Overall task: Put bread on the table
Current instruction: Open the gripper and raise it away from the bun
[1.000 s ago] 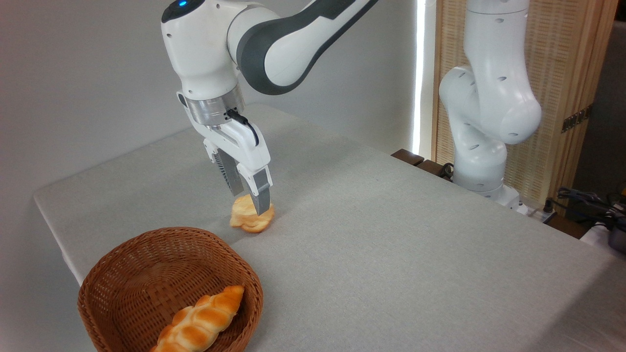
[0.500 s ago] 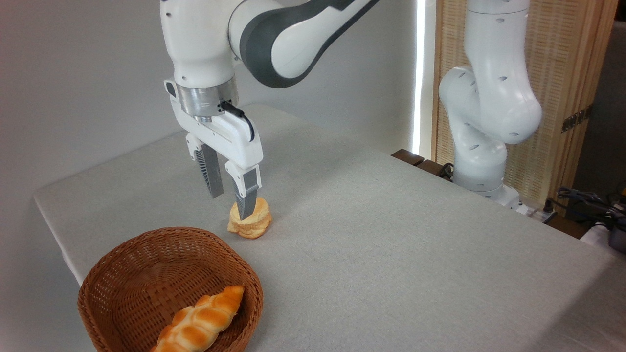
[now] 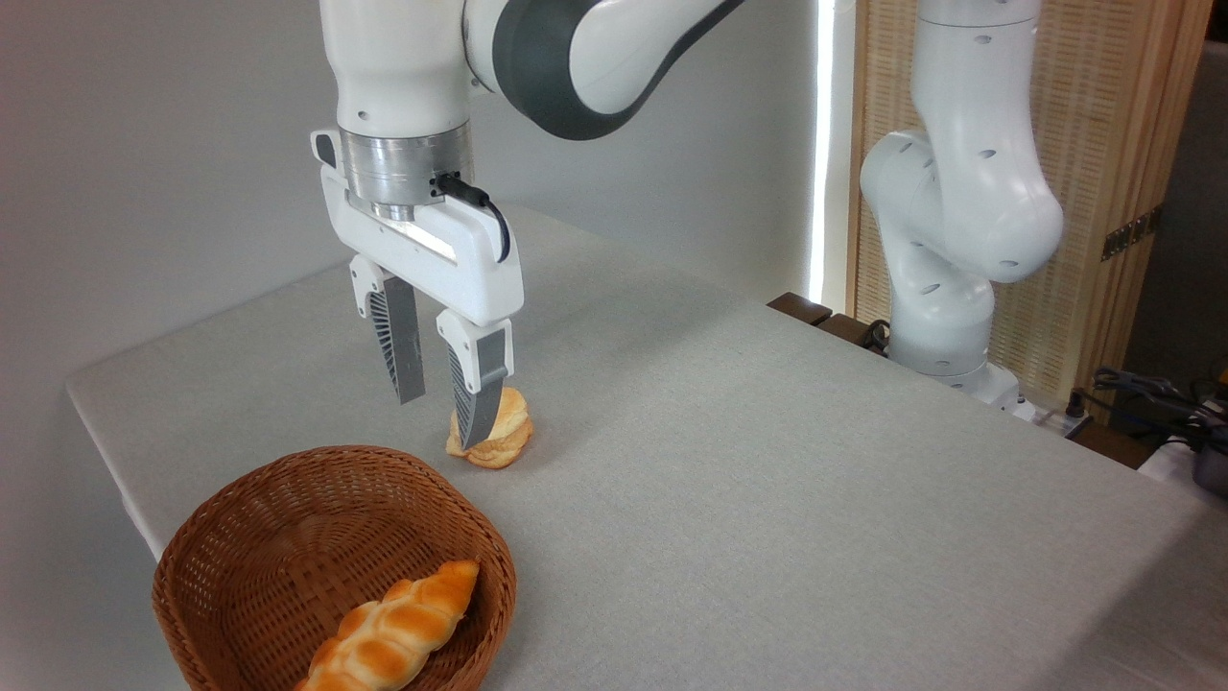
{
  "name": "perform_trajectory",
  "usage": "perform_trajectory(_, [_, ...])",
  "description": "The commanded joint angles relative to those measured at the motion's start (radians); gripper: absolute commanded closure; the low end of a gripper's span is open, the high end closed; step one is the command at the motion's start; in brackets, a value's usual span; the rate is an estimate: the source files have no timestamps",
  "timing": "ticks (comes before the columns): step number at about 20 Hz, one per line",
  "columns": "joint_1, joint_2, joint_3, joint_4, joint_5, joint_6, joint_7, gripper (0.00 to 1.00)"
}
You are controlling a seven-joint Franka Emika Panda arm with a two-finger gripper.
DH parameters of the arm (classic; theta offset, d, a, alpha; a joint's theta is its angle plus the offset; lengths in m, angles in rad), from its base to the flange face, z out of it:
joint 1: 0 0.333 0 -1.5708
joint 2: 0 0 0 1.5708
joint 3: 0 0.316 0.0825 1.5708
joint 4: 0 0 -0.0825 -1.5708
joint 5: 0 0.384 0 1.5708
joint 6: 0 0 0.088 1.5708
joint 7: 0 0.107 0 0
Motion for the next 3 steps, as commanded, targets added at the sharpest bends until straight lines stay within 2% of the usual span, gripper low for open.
perform_trajectory(1, [-0.008,-0.011,0.018,0.002,0.004,-0.007,0.023,0.00])
perform_trajectory(3, [-0.008,-0.010,0.018,0.002,-0.007,-0.007,0.021,0.00])
